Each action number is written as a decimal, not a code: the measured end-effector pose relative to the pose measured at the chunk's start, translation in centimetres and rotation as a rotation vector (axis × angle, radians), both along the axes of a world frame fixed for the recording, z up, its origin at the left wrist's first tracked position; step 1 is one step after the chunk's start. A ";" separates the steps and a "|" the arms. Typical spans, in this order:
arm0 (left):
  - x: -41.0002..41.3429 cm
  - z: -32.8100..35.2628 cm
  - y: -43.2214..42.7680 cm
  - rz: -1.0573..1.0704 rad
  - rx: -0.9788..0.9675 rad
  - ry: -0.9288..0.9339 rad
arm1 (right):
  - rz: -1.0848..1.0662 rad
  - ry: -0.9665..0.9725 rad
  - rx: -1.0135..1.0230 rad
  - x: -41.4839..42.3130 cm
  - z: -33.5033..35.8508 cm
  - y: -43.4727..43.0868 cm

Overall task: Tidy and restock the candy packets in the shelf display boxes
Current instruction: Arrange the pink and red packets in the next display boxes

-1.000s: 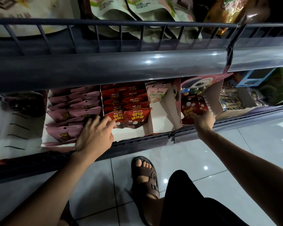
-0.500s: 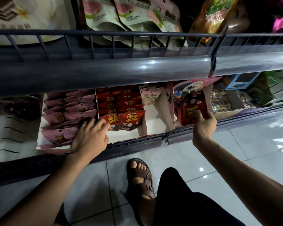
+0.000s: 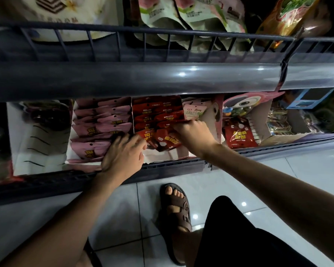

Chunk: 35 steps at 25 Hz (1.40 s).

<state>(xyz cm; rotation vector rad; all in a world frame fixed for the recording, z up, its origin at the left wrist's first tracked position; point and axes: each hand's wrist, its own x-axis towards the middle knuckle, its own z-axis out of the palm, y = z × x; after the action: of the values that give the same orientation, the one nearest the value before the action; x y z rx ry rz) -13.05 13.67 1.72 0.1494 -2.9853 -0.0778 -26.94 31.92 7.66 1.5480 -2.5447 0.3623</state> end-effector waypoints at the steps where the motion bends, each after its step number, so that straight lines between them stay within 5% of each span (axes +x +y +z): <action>1: 0.0 -0.1 0.0 0.008 0.014 0.013 | 0.063 0.050 0.095 -0.1 -0.7 -1.8; 5: 0.0 -0.4 -0.3 0.025 0.053 0.036 | 0.101 0.082 0.294 0.2 -4.0 -6.1; 11: 0.0 0.3 -0.8 -0.008 0.020 -0.081 | 0.010 -0.149 0.148 0.0 -4.7 -5.1; 20: 1.0 0.3 -1.2 -0.041 -0.028 -0.073 | 0.016 0.003 0.174 1.4 -4.6 -6.9; 35: 0.9 0.2 -0.9 -0.056 -0.033 -0.038 | 0.001 -0.147 -0.035 1.5 -5.2 -5.9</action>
<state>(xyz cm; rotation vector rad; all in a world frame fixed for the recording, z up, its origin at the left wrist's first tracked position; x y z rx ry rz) -12.17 12.74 1.94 0.0640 -3.0268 -0.0317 -25.45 26.00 2.46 1.5647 -2.6299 0.5367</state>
